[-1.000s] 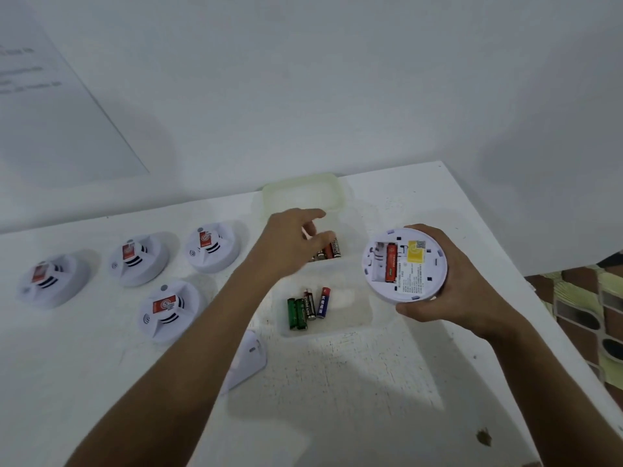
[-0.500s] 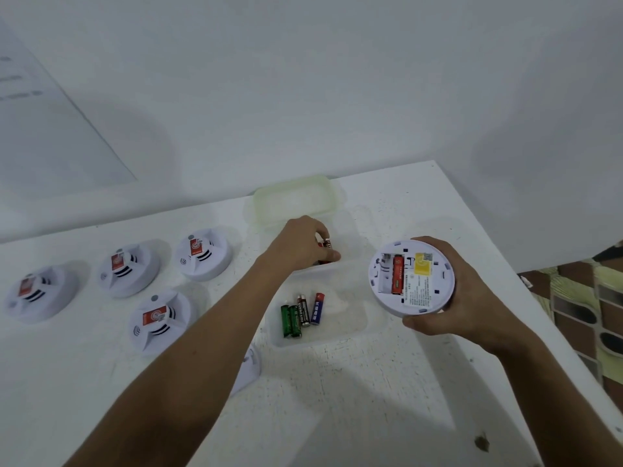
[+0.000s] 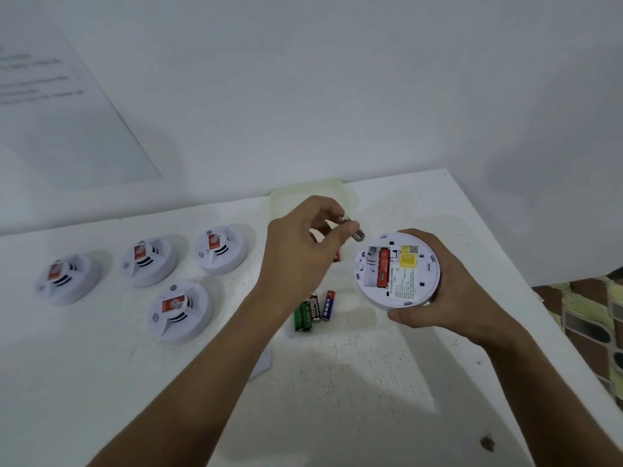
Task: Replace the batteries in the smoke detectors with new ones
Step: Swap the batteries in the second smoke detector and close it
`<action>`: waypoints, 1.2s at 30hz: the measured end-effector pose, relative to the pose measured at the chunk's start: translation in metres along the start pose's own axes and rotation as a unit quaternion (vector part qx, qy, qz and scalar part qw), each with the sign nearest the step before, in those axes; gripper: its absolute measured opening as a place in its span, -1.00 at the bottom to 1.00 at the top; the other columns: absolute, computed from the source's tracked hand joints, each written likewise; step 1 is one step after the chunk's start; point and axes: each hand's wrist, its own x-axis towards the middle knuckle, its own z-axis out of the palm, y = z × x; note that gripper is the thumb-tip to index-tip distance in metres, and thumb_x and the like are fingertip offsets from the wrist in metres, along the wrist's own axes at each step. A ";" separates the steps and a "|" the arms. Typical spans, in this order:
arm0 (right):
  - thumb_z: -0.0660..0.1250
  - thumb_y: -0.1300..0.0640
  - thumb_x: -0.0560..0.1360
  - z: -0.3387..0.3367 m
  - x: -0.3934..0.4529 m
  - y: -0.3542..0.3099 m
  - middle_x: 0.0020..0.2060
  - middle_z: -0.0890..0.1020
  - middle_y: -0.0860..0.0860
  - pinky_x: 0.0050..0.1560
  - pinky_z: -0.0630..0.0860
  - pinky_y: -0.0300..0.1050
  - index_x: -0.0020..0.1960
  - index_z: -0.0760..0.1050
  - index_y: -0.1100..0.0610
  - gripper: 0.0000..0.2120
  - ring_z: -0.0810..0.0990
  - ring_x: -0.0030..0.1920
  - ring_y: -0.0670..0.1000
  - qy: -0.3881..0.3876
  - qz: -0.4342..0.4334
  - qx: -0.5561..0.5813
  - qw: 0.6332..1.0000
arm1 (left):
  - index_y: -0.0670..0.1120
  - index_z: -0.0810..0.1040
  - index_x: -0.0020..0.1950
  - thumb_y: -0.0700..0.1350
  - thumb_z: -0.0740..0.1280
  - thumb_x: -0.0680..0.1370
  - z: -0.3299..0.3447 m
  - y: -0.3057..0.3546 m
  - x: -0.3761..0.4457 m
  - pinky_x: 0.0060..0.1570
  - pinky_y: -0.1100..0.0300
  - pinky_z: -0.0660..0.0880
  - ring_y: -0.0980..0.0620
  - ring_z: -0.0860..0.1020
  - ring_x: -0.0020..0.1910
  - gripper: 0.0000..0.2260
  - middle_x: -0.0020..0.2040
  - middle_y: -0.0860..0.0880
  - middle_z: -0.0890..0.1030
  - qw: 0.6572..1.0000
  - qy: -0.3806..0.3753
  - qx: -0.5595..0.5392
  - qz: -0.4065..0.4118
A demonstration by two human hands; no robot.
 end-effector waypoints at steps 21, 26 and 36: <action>0.60 0.27 0.13 0.060 0.012 -0.035 0.16 0.56 -0.24 0.07 0.51 -0.36 0.34 0.33 0.02 -0.15 0.55 0.22 -0.13 -0.075 -0.044 0.049 0.995 | -0.03 0.67 -0.13 -0.07 0.50 0.40 -0.052 -0.013 -0.091 -0.14 0.35 0.50 0.17 0.59 -0.07 -0.91 -0.08 0.14 0.65 0.995 0.025 0.082 0.044; 0.59 0.12 0.11 0.077 0.017 -0.045 0.22 0.55 -0.13 0.05 0.57 -0.25 0.35 0.34 -0.05 -0.14 0.54 0.25 -0.05 -0.118 -0.044 0.069 0.990 | 0.12 0.53 0.20 -0.02 0.58 0.32 -0.082 -0.003 -0.093 -0.15 0.29 0.60 0.19 0.65 -0.10 -0.51 0.06 0.13 0.64 0.973 -0.024 -0.039 -0.228; 0.56 0.34 0.12 0.111 0.024 -0.053 0.08 0.57 -0.25 0.02 0.56 -0.28 0.34 0.37 0.07 -0.17 0.56 0.16 -0.14 -0.190 -0.055 0.079 0.977 | 0.06 0.43 0.30 -0.17 0.56 0.37 -0.108 -0.014 -0.113 -0.10 0.03 0.60 -0.05 0.65 -0.20 -0.44 -0.17 -0.11 0.69 0.945 0.018 -0.144 -0.293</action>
